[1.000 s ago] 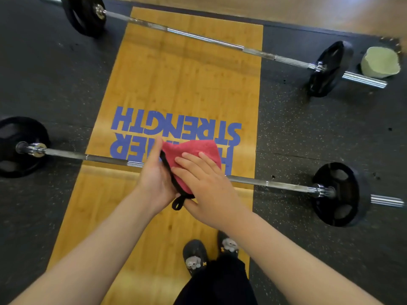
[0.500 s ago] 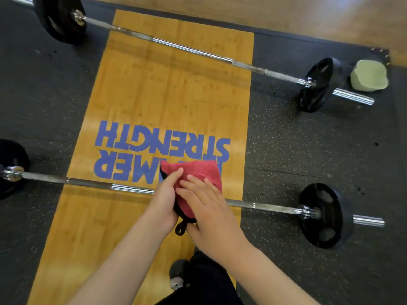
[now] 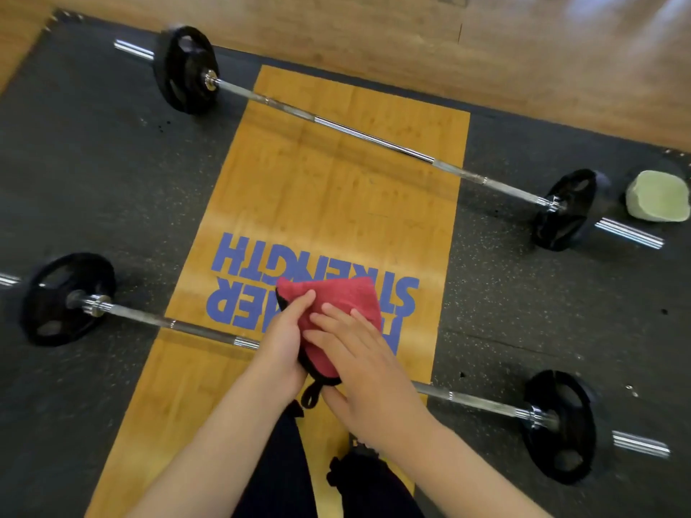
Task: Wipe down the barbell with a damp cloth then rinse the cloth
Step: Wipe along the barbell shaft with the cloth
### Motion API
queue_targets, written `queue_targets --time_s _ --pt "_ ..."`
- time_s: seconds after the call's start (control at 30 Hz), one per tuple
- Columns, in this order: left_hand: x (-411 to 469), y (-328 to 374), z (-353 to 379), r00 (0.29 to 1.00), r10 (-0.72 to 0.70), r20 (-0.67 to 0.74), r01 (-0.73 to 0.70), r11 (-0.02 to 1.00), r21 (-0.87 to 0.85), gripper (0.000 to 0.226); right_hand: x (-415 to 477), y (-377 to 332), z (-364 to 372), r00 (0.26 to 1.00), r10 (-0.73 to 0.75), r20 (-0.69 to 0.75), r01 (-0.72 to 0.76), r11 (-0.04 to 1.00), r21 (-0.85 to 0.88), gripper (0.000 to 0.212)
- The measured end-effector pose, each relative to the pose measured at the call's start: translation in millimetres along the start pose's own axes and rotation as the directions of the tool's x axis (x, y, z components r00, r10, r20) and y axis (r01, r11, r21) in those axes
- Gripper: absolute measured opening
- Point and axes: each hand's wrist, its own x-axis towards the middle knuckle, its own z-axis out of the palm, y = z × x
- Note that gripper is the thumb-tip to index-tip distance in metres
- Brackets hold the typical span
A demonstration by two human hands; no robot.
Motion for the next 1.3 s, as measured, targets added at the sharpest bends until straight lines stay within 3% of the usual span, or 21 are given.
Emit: queue_targets --time_s 0.47,0.6,0.73,0.83,0.93,1.0,1.07,1.1,1.2,1.3 --pt "-54.7 210.8 -103.9 0.983 0.125 0.137 -0.13 0.991 0.028 0.035 171.5 -169.7 -5.3 0.987 -0.063 -0.15 0.054 0.997 -0.061 0.065" --pt "-63.1 255.6 -126.0 0.978 0.17 0.121 -0.173 0.985 0.019 0.037 206.6 -199.2 -8.8 0.984 -0.099 -0.146 0.09 0.994 -0.068 0.065" --pt "-61.6 285.1 -130.2 0.966 0.21 0.149 -0.212 0.977 -0.004 0.036 226.2 -203.7 -27.3 0.992 -0.096 -0.085 0.084 0.987 -0.135 0.089" --pt "-52.7 309.5 -122.0 0.955 0.235 0.18 -0.234 0.972 -0.026 0.039 242.5 -202.8 -53.8 0.996 0.066 -0.065 -0.058 0.992 0.114 0.107" --pt "-39.1 335.7 -110.3 0.95 0.259 0.173 -0.26 0.965 -0.019 0.034 272.8 -190.6 -70.9 0.952 0.292 -0.089 -0.207 0.832 0.514 0.106" --pt "-25.9 353.2 -101.6 0.948 0.268 0.171 -0.269 0.963 -0.016 0.033 299.8 -178.4 -77.9 0.907 0.421 -0.011 -0.276 0.615 0.739 0.101" --pt "-8.1 372.9 -88.3 0.95 0.257 0.177 -0.261 0.965 0.0 0.034 331.6 -160.4 -83.0 0.873 0.478 0.093 -0.314 0.407 0.858 0.087" --pt "1.1 383.5 -79.8 0.951 0.251 0.179 -0.258 0.966 0.015 0.033 347.7 -150.0 -87.0 0.865 0.486 0.125 -0.329 0.361 0.873 0.074" --pt "33.1 418.4 -48.4 0.944 0.281 0.174 -0.292 0.956 0.04 0.032 402.4 -115.1 -107.2 0.887 0.441 0.139 -0.321 0.37 0.872 0.033" --pt "60.8 451.1 -10.0 0.951 0.286 0.12 -0.293 0.955 0.039 0.033 449.6 -85.9 -136.4 0.876 0.461 0.143 -0.335 0.366 0.868 0.023"
